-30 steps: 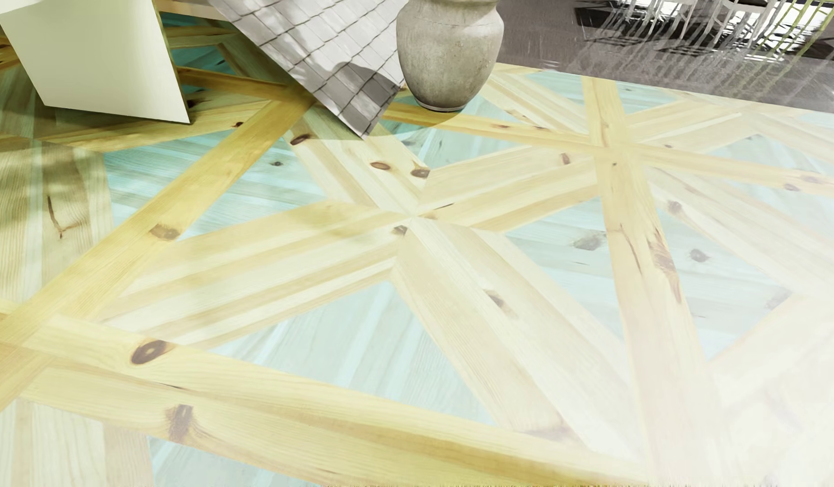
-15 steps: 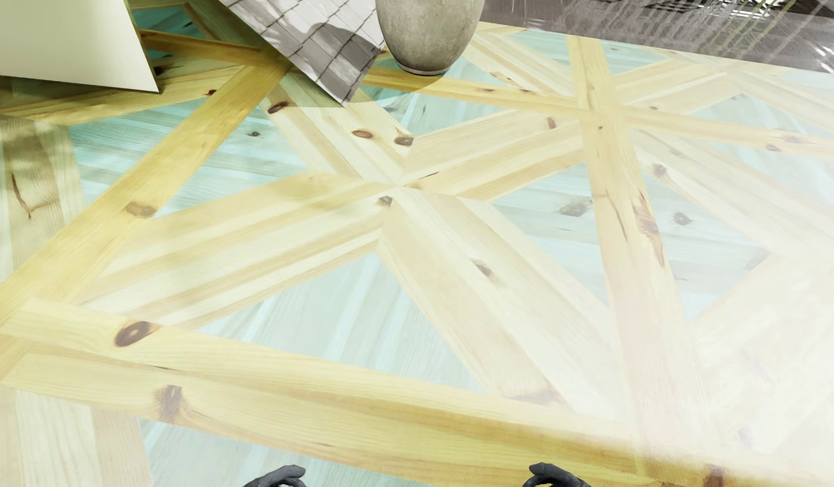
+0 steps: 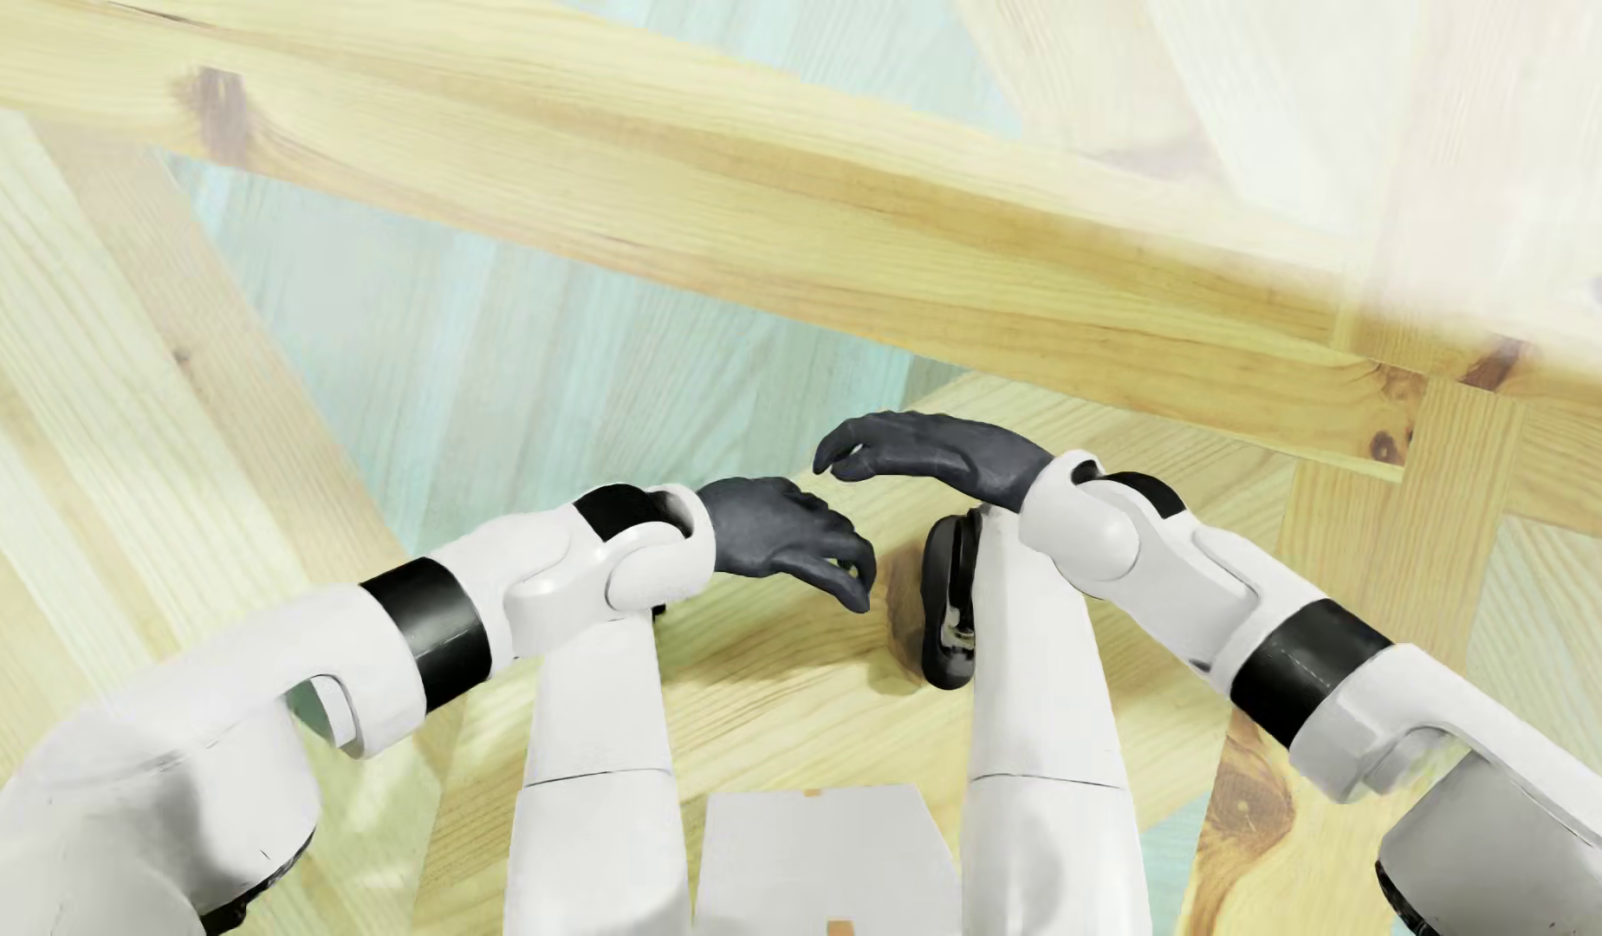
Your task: Perch on the white box
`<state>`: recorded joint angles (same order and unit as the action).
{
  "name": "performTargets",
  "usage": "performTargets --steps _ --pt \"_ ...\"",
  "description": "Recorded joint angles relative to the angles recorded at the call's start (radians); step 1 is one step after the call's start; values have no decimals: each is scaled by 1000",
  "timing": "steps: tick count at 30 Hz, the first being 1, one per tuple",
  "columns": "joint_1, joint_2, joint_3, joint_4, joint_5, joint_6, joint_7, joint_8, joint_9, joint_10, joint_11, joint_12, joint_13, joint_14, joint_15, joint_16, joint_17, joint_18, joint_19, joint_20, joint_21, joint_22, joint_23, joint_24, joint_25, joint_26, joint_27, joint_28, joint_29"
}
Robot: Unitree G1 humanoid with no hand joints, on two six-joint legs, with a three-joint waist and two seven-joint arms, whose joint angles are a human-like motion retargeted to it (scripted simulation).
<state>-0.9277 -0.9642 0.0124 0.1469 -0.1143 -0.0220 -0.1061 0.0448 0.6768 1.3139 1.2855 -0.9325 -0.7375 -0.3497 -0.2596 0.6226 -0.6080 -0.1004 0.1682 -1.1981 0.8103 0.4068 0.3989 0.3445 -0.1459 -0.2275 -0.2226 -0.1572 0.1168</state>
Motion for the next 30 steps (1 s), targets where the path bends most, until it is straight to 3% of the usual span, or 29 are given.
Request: performTargets --steps 2,4,6,7,10,13,16,22,26,30 --pt "-135 -144 -3 6 -15 -2 -34 25 71 147 151 -113 -100 -31 -25 118 -131 -26 20 -72 49 -179 -178 -77 69 15 -18 156 -62" --pt "-268 -276 -1 17 -19 3 -68 49 127 285 282 -169 -184 -54 -43 236 -232 -44 48 -98 101 -334 -319 -142 147 3 -54 337 -192" --pt "-377 -390 2 17 -30 6 -101 74 167 412 409 -126 -188 -78 -59 328 -342 -63 72 -36 88 -458 -480 -164 207 -15 -96 478 -287" --pt "-417 -437 3 17 -32 7 -111 85 186 470 469 -85 -173 -90 -66 360 -382 -67 79 22 66 -493 -546 -162 221 -26 -117 534 -330" --pt "-500 -524 7 19 -48 7 -137 110 220 604 607 27 -66 -107 -75 411 -450 -82 96 169 -49 -577 -664 -159 233 -40 -156 599 -411" --pt "-506 -531 2 23 -50 8 -151 118 212 672 676 135 15 -96 -55 401 -424 -87 91 273 -120 -578 -659 -143 208 -29 -145 589 -395" --pt "-446 -481 0 30 -52 13 -147 122 184 693 699 231 91 -65 -14 323 -353 -87 79 375 -176 -497 -582 -124 175 -13 -114 512 -329" --pt "-265 -302 -6 52 -63 18 -125 110 84 692 698 446 320 -35 12 62 -39 -79 60 585 -383 -223 -313 -77 55 10 -63 355 -207" --pt "-178 -225 -15 50 -50 7 -115 105 15 672 685 522 404 -18 24 -71 188 -68 39 669 -492 -66 -139 -74 17 18 -41 321 -230" --pt "-106 -173 -20 44 -19 -5 -106 99 -38 659 680 554 399 -8 37 -113 227 -55 4 689 -462 50 -9 -114 35 44 -26 352 -259"
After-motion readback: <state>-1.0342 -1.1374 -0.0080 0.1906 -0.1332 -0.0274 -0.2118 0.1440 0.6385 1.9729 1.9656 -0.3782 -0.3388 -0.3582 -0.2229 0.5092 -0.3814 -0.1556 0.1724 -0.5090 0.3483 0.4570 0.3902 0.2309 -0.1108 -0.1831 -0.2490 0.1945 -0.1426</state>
